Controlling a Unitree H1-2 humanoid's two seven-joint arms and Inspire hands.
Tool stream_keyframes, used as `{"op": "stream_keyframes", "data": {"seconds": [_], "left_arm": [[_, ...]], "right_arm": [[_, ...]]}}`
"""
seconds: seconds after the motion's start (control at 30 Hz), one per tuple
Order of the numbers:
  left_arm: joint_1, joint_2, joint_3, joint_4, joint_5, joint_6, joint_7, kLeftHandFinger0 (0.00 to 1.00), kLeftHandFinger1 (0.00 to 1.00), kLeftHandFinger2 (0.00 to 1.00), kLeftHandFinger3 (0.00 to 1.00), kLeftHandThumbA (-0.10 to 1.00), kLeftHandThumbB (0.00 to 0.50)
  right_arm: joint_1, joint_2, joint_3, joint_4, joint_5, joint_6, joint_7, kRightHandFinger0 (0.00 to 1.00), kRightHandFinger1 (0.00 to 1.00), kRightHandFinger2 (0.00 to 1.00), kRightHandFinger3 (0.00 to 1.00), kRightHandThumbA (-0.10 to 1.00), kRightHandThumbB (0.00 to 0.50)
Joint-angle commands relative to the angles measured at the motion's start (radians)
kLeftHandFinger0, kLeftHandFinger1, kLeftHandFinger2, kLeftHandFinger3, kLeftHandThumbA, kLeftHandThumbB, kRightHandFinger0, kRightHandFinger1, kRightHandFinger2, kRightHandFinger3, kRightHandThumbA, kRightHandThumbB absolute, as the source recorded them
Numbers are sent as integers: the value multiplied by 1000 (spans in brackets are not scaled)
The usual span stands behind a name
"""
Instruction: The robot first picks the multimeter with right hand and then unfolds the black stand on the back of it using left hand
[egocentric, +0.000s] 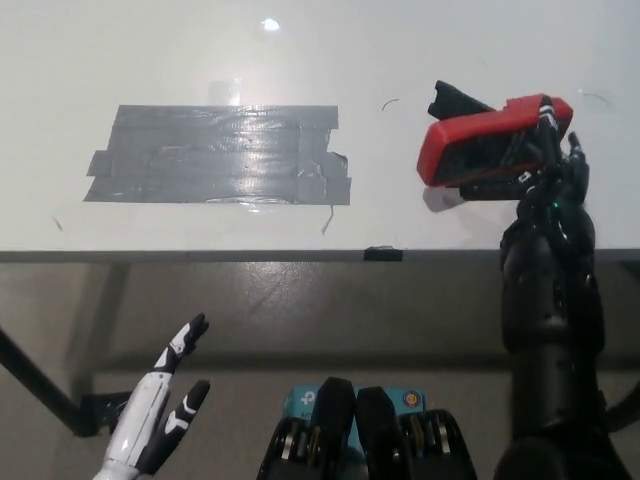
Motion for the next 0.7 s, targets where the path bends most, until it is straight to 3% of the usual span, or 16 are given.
{"op": "stream_keyframes", "data": {"seconds": [0.0,0.1,0.13,0.3,0.43,0.67], "left_arm": [[-152,-20,38,-266,-86,89,-5,1000,1000,1000,1000,1000,282],[-214,-22,42,-310,-102,136,-14,1000,1000,1000,1000,1000,300],[-242,-29,39,-326,-105,145,-15,1000,1000,1000,1000,1000,286],[-318,-38,34,-367,-85,184,-21,1000,1000,1000,1000,1000,253],[-356,-53,23,-397,-76,226,-29,1000,1000,1000,1000,1000,256],[-382,-60,9,-423,-75,248,-42,1000,1000,1000,1000,1000,237]], "right_arm": [[-35,127,-6,-547,670,240,150,0,235,656,1000,-100,61],[22,140,47,-604,702,240,154,0,267,682,1000,-100,101],[54,140,75,-632,727,240,159,0,269,685,1000,-100,116],[141,147,168,-733,775,240,142,0,337,740,1000,-100,105],[215,138,265,-830,795,240,148,0,365,761,1000,-100,82],[295,109,360,-925,870,240,143,0,422,779,1000,-100,109]]}}
